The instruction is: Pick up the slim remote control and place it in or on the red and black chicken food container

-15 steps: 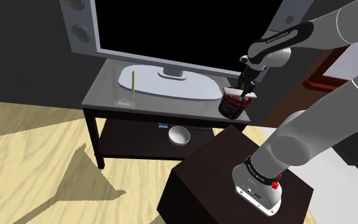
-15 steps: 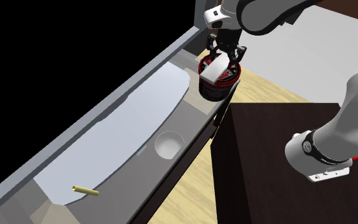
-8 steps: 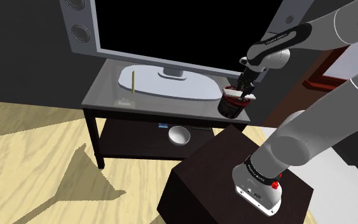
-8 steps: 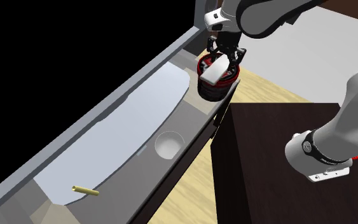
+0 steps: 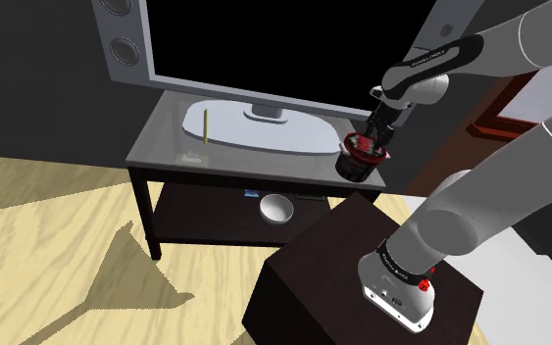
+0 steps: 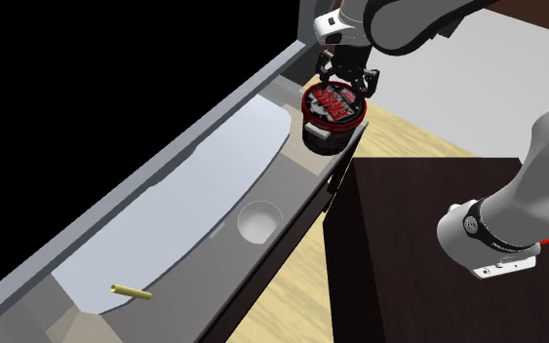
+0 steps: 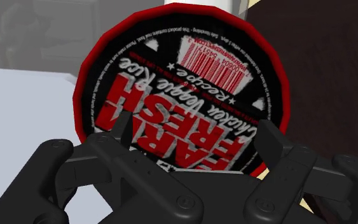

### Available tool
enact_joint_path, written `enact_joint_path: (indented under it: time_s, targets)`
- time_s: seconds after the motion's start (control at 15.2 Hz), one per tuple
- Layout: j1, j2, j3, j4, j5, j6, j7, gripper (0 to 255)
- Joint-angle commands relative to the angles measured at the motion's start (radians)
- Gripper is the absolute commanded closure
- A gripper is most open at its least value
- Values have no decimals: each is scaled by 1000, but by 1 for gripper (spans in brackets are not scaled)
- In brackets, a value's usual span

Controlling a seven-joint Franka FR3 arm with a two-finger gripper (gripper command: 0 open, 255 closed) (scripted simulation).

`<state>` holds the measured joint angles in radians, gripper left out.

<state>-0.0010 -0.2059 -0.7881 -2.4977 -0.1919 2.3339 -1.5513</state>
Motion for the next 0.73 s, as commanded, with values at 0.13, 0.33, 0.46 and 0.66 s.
enact_joint_path:
  time_s: [0.13, 0.33, 0.46, 0.66]
  targets:
    - [-21, -92, 42, 54, -48, -135, 42, 0]
    - [-22, -92, 42, 54, -48, -135, 42, 0]
    - [-22, -92, 42, 54, -48, -135, 42, 0]
    - [-22, -92, 42, 54, -48, -135, 42, 0]
